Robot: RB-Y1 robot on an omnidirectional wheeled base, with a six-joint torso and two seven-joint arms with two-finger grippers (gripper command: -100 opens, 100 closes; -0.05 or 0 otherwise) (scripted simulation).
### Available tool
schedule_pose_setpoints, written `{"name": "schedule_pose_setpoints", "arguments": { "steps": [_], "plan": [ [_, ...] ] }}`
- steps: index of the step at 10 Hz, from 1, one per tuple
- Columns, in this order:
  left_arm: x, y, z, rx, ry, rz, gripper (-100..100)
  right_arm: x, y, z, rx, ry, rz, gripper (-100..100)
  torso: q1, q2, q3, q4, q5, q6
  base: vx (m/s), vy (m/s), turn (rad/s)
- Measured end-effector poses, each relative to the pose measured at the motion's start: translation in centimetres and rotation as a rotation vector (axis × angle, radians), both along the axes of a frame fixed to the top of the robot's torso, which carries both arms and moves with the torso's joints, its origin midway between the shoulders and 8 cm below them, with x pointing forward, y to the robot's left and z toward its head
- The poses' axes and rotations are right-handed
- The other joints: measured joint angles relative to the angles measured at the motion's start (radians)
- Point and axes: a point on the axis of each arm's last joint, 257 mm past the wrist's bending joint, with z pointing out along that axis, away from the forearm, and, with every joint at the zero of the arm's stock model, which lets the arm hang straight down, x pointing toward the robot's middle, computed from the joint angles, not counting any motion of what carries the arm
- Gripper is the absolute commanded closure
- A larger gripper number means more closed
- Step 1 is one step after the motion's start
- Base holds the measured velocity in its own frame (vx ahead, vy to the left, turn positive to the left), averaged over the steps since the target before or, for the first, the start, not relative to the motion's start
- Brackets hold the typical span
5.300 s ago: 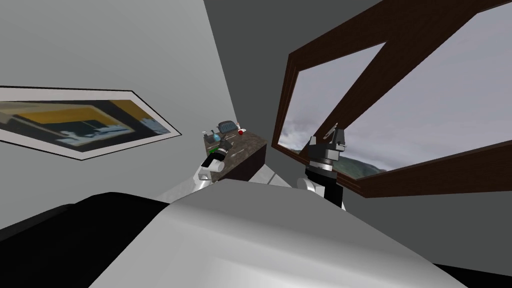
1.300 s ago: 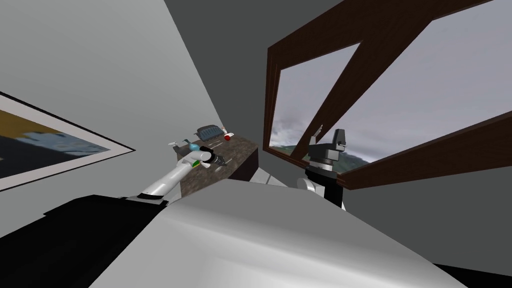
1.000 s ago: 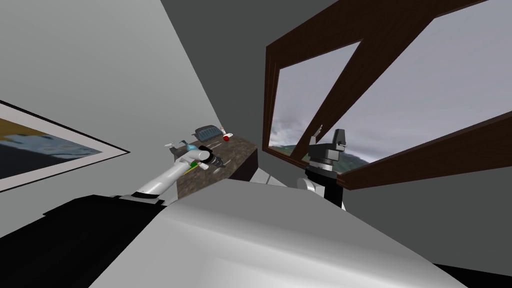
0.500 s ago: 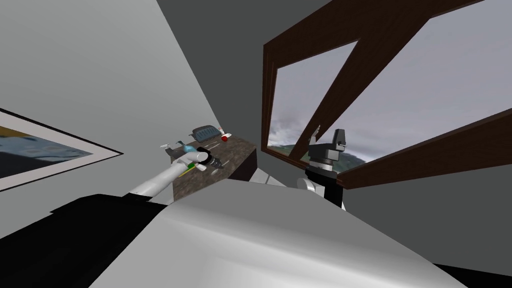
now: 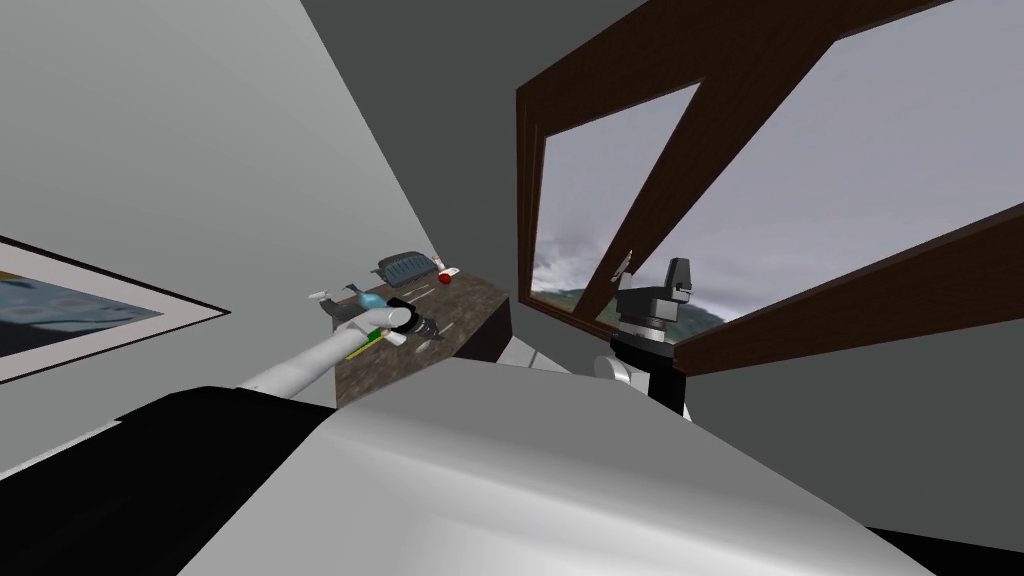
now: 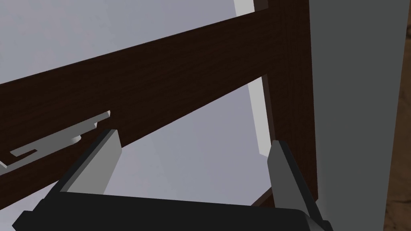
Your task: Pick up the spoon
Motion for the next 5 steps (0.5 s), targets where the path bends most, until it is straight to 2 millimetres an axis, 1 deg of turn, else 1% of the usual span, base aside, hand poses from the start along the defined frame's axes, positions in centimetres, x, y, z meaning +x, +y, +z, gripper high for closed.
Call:
{"name": "schedule_pose_setpoints", "arguments": {
  "steps": [1,2,5],
  "plan": [
    [-0.29,0.56,-0.21,0.002,-0.001,0.005,-100,0.0,0.0,0.0,0.0,0.0,0.0,0,0.0,0.0,0.0,0.0,0.0,0.0,0.008,-0.016,-0.003],
    [-0.26,0.62,-0.21,0.002,-0.004,0.005,100,0.0,0.0,0.0,0.0,0.0,0.0,0,0.001,0.0,0.0,0.0,0.0,0.0,0.0,0.0,0.0],
    [-0.24,0.6,-0.19,0.002,-0.004,0.005,100,0.0,0.0,0.0,0.0,0.0,0.0,0,0.004,0.0,0.0,0.0,0.002,0.0,0.0,0.0,0.0]
  ]
}}
